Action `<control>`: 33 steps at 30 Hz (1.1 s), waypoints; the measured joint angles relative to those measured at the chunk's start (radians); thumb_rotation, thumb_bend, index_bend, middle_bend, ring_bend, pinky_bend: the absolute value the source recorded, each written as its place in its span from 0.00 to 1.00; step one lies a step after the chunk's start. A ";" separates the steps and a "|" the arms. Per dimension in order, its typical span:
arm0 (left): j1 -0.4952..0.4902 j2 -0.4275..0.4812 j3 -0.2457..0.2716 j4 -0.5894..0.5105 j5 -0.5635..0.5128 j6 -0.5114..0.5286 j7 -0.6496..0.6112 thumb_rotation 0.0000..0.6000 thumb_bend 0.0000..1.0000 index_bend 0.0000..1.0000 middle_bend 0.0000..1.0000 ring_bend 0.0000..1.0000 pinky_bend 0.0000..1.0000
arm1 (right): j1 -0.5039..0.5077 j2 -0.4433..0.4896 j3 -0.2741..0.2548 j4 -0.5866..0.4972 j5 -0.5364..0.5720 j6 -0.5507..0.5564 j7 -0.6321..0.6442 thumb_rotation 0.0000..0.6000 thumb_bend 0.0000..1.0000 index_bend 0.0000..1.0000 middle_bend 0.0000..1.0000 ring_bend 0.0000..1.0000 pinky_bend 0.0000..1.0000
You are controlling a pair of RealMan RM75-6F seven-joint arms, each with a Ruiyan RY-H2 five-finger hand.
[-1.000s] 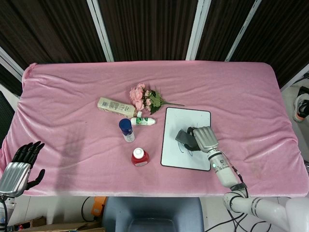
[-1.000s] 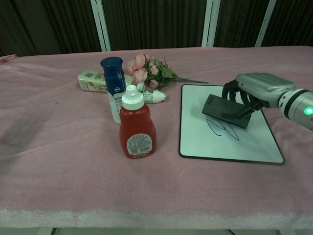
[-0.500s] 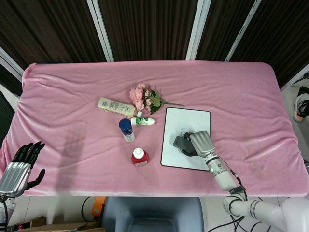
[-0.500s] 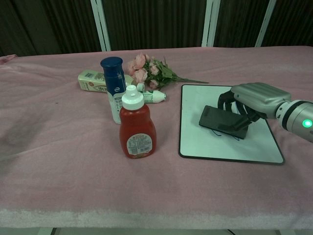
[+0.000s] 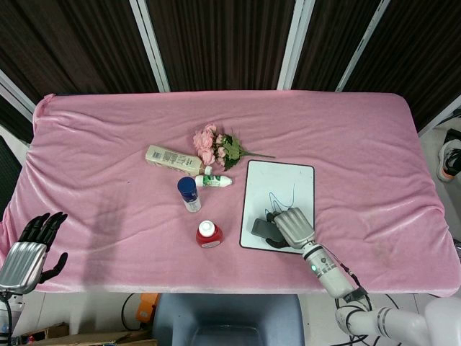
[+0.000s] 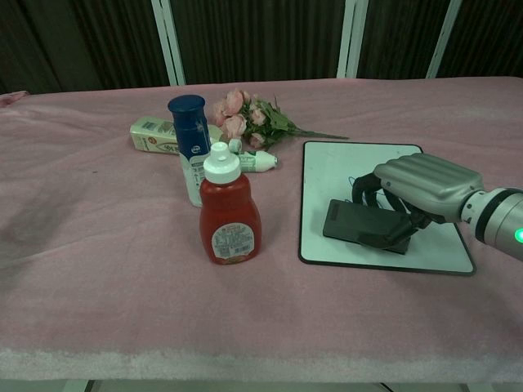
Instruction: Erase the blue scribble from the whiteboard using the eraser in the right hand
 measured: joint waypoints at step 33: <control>-0.015 -0.008 -0.014 -0.003 -0.040 -0.035 0.031 1.00 0.43 0.00 0.08 0.03 0.08 | 0.198 -0.151 0.198 0.386 0.308 -0.176 -0.218 1.00 0.47 0.95 0.74 0.74 0.72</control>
